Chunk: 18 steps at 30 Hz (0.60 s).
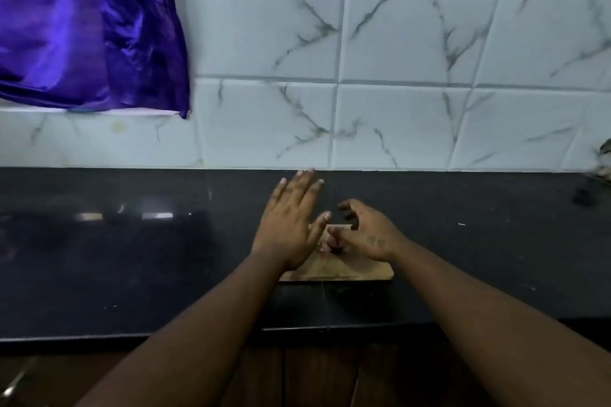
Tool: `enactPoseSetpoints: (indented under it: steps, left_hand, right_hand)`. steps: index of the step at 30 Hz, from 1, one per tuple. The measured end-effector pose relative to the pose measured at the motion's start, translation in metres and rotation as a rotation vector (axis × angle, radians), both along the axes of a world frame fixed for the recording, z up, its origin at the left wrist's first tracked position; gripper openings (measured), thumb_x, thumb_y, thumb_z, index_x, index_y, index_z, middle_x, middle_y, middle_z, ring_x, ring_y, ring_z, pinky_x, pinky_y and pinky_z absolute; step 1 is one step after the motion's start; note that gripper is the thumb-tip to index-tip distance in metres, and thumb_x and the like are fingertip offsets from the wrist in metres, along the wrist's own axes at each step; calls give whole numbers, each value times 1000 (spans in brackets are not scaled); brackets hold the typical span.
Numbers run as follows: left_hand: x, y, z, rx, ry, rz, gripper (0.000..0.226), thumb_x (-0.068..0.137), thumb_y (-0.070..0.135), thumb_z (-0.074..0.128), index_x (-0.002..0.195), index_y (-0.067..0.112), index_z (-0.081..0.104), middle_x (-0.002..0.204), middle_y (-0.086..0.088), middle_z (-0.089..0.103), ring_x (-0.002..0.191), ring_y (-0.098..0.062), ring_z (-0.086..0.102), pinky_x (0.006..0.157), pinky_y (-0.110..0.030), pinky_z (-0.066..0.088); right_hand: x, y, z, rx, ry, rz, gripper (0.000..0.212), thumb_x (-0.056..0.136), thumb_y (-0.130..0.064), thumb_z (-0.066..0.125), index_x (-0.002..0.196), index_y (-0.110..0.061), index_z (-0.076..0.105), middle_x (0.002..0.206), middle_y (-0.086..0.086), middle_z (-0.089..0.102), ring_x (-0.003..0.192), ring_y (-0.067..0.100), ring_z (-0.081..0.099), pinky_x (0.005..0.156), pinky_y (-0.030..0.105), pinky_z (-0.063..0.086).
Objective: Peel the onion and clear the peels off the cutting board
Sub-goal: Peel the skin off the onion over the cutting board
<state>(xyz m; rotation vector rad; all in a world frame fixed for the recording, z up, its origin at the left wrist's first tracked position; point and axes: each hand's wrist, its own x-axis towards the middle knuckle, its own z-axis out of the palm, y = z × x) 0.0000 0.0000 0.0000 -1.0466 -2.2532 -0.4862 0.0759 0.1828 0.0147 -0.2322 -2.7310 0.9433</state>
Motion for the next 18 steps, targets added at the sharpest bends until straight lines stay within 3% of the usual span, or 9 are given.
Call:
enactPoseSetpoints:
  steps: [4, 7, 9, 12, 14, 18]
  left_hand:
    - [3, 12, -9, -2, -126, 40, 58, 106, 40, 45, 159, 19, 36, 166, -3, 38, 154, -21, 35, 125, -39, 24]
    - [-4, 27, -14, 29, -221, 54, 48, 103, 31, 52, 150, 21, 48, 153, 1, 52, 140, -22, 50, 111, -37, 34]
    - [-13, 34, -19, 66, -278, 21, 41, 103, 29, 53, 144, 22, 55, 146, 3, 57, 129, -22, 57, 104, -36, 41]
    - [-28, 45, -28, 219, -391, -29, 30, 106, 28, 52, 134, 22, 62, 134, 5, 60, 113, -19, 61, 88, -30, 45]
    - [-30, 51, -34, 375, -426, -34, 25, 108, 27, 50, 125, 20, 67, 124, 5, 62, 109, -17, 62, 86, -31, 48]
    - [-22, 52, -43, 551, -326, -74, 22, 107, 32, 49, 109, 22, 68, 106, 12, 62, 96, -8, 62, 78, -35, 54]
  right_hand:
    - [5, 0, -11, 136, -80, 13, 63, 86, -39, 70, 144, -22, 51, 133, 8, 68, 114, 26, 68, 98, 44, 55]
    - [1, 4, -22, 138, -5, 29, 61, 71, -57, 63, 126, -32, 61, 119, -2, 72, 106, 22, 70, 90, 43, 58]
    - [-5, 10, -27, 115, 34, 50, 65, 62, -59, 63, 122, -34, 64, 116, -8, 71, 104, 18, 69, 87, 41, 58]
    - [-20, 22, -29, -67, 202, 48, 60, 60, -44, 73, 118, -32, 66, 117, -8, 67, 102, 13, 69, 90, 39, 59]
    - [-31, 27, -33, -141, 290, 60, 48, 64, -27, 79, 111, -29, 68, 113, -8, 63, 101, 9, 67, 91, 38, 59]
    - [-40, 28, -49, -227, 470, 57, 41, 71, -8, 86, 105, -25, 70, 111, -6, 60, 99, 10, 68, 87, 37, 62]
